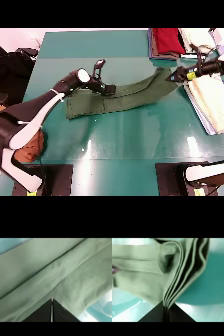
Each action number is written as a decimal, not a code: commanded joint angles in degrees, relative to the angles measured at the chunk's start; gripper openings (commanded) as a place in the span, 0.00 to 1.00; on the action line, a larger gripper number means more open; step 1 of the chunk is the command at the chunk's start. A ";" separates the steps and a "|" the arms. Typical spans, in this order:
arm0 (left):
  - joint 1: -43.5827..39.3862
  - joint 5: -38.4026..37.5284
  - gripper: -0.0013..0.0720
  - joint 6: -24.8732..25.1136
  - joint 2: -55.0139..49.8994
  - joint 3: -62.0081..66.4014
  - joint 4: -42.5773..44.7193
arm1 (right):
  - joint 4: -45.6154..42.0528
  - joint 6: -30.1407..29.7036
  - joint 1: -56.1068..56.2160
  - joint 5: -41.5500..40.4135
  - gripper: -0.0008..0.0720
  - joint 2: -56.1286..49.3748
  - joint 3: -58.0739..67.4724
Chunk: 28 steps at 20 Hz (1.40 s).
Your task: Fold the shirts.
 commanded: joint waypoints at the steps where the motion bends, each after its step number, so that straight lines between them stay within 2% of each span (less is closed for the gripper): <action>1: -2.23 -0.74 0.05 -0.48 -5.88 5.05 -0.11 | 0.24 3.54 5.27 0.90 0.03 5.68 5.01; 10: -2.80 -2.91 0.05 -0.48 -8.41 5.95 -0.37 | 0.26 8.83 17.55 -1.53 0.03 7.89 13.97; 13: -1.27 -7.69 0.05 -0.46 -8.26 8.76 1.22 | 1.11 9.75 20.79 -3.32 0.03 7.89 15.23; 17: 5.49 -19.02 0.05 -0.68 -5.90 19.34 7.78 | 6.91 9.70 26.18 -7.96 0.03 7.15 15.17; 21: 15.78 -23.06 0.05 -1.07 4.46 26.47 15.72 | 10.58 8.22 36.59 -14.84 0.03 2.60 15.17; 24: 22.99 -23.80 0.05 -1.05 13.97 28.68 21.18 | 17.44 2.71 46.82 -26.49 0.03 -4.76 15.19; 25: 24.76 -23.74 0.05 -1.05 16.70 28.68 22.12 | 20.24 -1.29 50.01 -31.30 0.07 -7.69 15.19; 26: 26.53 -23.76 0.05 -1.05 19.15 28.68 22.34 | 22.88 -4.39 52.59 -35.12 0.31 -10.62 15.78; 27: 27.80 -23.78 0.05 -1.05 20.85 28.65 22.38 | 23.96 -5.33 54.60 -36.65 0.46 -13.90 17.99; 28: 28.68 -23.87 0.05 -1.05 22.12 28.65 22.38 | 23.63 -5.44 55.63 -35.50 0.46 -16.44 20.79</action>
